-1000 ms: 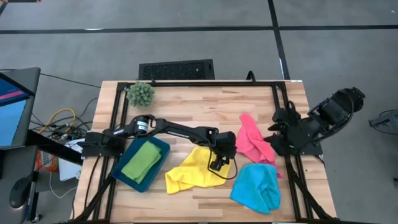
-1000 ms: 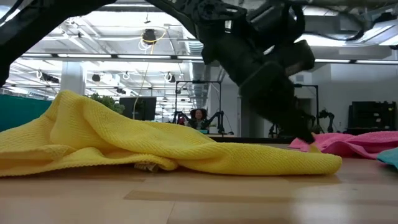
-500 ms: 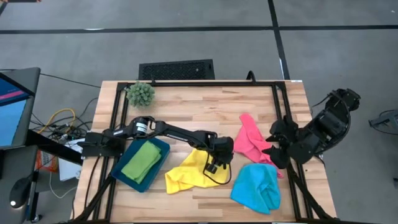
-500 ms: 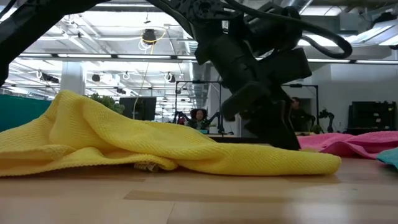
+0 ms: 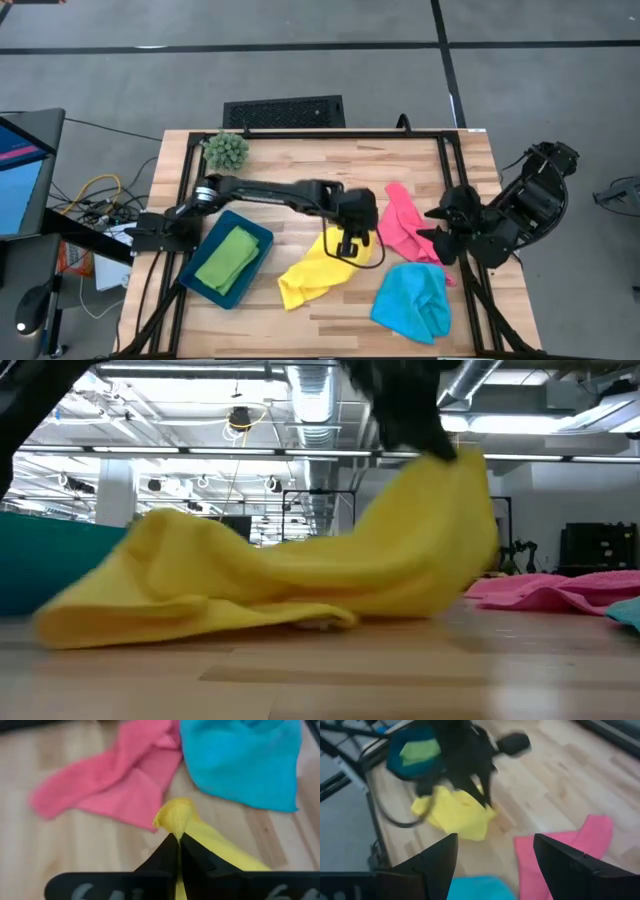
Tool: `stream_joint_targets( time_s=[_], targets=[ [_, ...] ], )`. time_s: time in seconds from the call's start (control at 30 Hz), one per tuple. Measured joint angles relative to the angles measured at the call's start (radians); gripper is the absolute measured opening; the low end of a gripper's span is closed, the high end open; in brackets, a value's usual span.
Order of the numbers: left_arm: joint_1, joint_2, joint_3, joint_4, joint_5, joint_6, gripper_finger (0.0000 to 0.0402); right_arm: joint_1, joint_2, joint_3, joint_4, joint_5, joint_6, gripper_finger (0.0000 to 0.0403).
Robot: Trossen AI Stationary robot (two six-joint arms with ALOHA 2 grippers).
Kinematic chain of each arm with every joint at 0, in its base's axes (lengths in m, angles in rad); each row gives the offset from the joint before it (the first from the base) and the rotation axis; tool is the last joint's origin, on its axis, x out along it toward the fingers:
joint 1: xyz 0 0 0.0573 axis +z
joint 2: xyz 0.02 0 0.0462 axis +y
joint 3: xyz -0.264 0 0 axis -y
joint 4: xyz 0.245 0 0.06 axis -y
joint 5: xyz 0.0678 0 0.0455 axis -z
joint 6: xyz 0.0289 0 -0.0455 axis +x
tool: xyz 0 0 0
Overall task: Fold microfiber towels
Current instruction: Fold the yellow microfiber towel
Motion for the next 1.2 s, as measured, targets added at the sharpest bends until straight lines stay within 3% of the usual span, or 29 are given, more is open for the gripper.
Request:
stream_joint_targets(
  time_s=[0.23, 0.53, 0.7, 0.9, 1.2],
  targets=[
    [0.001, -0.133, 0.128, -0.182, -0.057, -0.010, 0.0001, -0.117, 0.000, 0.000, 0.062, 0.031, -0.123, 0.0286],
    [-0.001, -0.280, 0.137, -0.242, -0.085, -0.076, 0.0000, -0.288, 0.055, 0.000, 0.155, -0.013, -0.421, 0.0286],
    [-0.002, -0.323, 0.137, -0.302, -0.084, -0.091, 0.0000, -0.370, 0.098, -0.034, 0.185, -0.082, -0.563, 0.0286],
    [-0.014, -0.328, 0.137, -0.357, -0.084, -0.094, 0.0000, -0.466, 0.072, -0.181, 0.342, -0.216, -0.731, 0.0286],
    [-0.037, -0.328, 0.137, -0.379, -0.085, -0.127, 0.0000, -0.670, 0.043, -0.424, 0.782, -0.471, -1.162, 0.0286]
  ],
)
